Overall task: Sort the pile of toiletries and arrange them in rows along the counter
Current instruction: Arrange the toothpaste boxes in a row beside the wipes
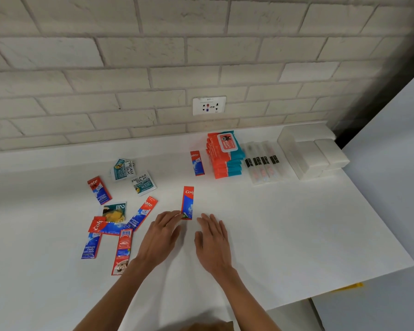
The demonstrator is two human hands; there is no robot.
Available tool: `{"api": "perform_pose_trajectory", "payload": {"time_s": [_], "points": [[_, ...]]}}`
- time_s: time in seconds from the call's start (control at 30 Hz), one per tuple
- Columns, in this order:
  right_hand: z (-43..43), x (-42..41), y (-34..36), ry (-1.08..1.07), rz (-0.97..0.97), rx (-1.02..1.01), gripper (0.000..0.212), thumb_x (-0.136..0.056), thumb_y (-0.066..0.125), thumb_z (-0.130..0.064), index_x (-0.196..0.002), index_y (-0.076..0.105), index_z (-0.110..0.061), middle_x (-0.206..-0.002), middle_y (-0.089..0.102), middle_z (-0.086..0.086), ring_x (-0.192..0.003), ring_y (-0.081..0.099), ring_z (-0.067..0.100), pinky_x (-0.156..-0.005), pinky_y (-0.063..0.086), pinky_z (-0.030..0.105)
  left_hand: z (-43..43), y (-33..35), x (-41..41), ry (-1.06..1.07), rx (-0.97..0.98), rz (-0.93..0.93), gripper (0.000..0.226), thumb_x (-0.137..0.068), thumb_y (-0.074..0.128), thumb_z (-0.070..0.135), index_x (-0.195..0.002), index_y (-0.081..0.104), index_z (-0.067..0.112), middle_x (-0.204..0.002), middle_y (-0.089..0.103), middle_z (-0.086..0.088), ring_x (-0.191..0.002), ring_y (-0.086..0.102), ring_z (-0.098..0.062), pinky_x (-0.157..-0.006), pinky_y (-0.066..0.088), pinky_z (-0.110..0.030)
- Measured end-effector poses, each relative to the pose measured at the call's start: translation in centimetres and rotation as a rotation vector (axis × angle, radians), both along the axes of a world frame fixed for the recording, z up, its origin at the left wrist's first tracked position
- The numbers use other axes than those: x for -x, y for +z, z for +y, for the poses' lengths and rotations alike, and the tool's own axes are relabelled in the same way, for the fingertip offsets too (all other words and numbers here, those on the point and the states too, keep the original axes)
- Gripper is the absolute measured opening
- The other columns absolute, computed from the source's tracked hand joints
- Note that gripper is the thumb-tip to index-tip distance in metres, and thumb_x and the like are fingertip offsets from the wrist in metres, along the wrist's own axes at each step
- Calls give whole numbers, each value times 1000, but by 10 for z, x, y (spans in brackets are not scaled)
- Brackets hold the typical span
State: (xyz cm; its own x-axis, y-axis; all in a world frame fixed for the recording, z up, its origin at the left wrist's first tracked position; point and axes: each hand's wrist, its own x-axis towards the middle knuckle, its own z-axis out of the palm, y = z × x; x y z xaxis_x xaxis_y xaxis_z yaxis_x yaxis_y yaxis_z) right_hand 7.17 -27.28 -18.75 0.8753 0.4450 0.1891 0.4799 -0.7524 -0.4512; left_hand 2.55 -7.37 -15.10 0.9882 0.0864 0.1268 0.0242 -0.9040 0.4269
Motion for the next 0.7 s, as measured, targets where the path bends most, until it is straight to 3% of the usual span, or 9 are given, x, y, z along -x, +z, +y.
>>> {"api": "perform_pose_trajectory", "payload": {"time_s": [0.07, 0.13, 0.2, 0.23, 0.37, 0.57, 0.7], "points": [[4, 3, 1, 46, -17, -1, 51, -106, 50, -29, -156, 49, -20, -166, 45, 1, -157, 37, 22, -128, 32, 51, 0, -2, 7, -46, -35, 7, 48, -98, 65, 24, -145, 55, 22, -150, 55, 2, -140, 48, -25, -100, 54, -43], [7, 2, 2, 97, -31, 35, 57, -107, 48, -31, -163, 40, -21, -171, 37, 0, -160, 31, 22, -130, 26, 50, -2, -5, 12, -78, -80, 13, 46, -108, 38, 39, -149, 52, 23, -155, 49, 5, -146, 42, -24, -108, 48, -43], [8, -2, 1, 144, -49, 95, 58, -110, 44, -35, -165, 35, -21, -173, 31, -2, -162, 25, 23, -130, 25, 53, -5, -9, 14, -78, -97, 22, 67, -107, 7, 52, -150, 50, 23, -156, 48, 5, -147, 41, -24, -112, 44, -43], [7, -5, 0, 158, -55, 117, 57, -111, 41, -37, -165, 35, -22, -173, 30, -3, -162, 22, 23, -130, 25, 54, -7, -11, 15, -71, -96, 20, 73, -106, 2, 54, -150, 50, 23, -156, 49, 5, -147, 42, -23, -113, 44, -43], [4, -18, -1, 159, -44, 165, 55, -114, 32, -42, -166, 32, -26, -174, 28, -7, -164, 14, 20, -131, 23, 55, -7, -15, 8, -66, -75, 20, 68, -107, 7, 53, -148, 52, 23, -153, 51, 5, -145, 44, -22, -112, 45, -42], [10, -41, 5, 168, -13, 212, 57, -115, 29, -42, -169, 25, -26, -176, 20, -8, -165, 9, 21, -131, 19, 56, 1, -7, -33, 25, 47, 14, 44, -105, 43, 36, -146, 51, 20, -147, 55, 0, -139, 47, -19, -107, 51, -42], [12, -57, 10, 204, 10, 239, 58, -114, 23, -44, -170, 19, -28, -177, 15, -9, -165, 2, 19, -132, 13, 55, 16, -10, -67, 39, 13, 76, 43, -106, 51, 33, -148, 48, 23, -151, 51, 1, -143, 42, -21, -110, 46, -45]]}}
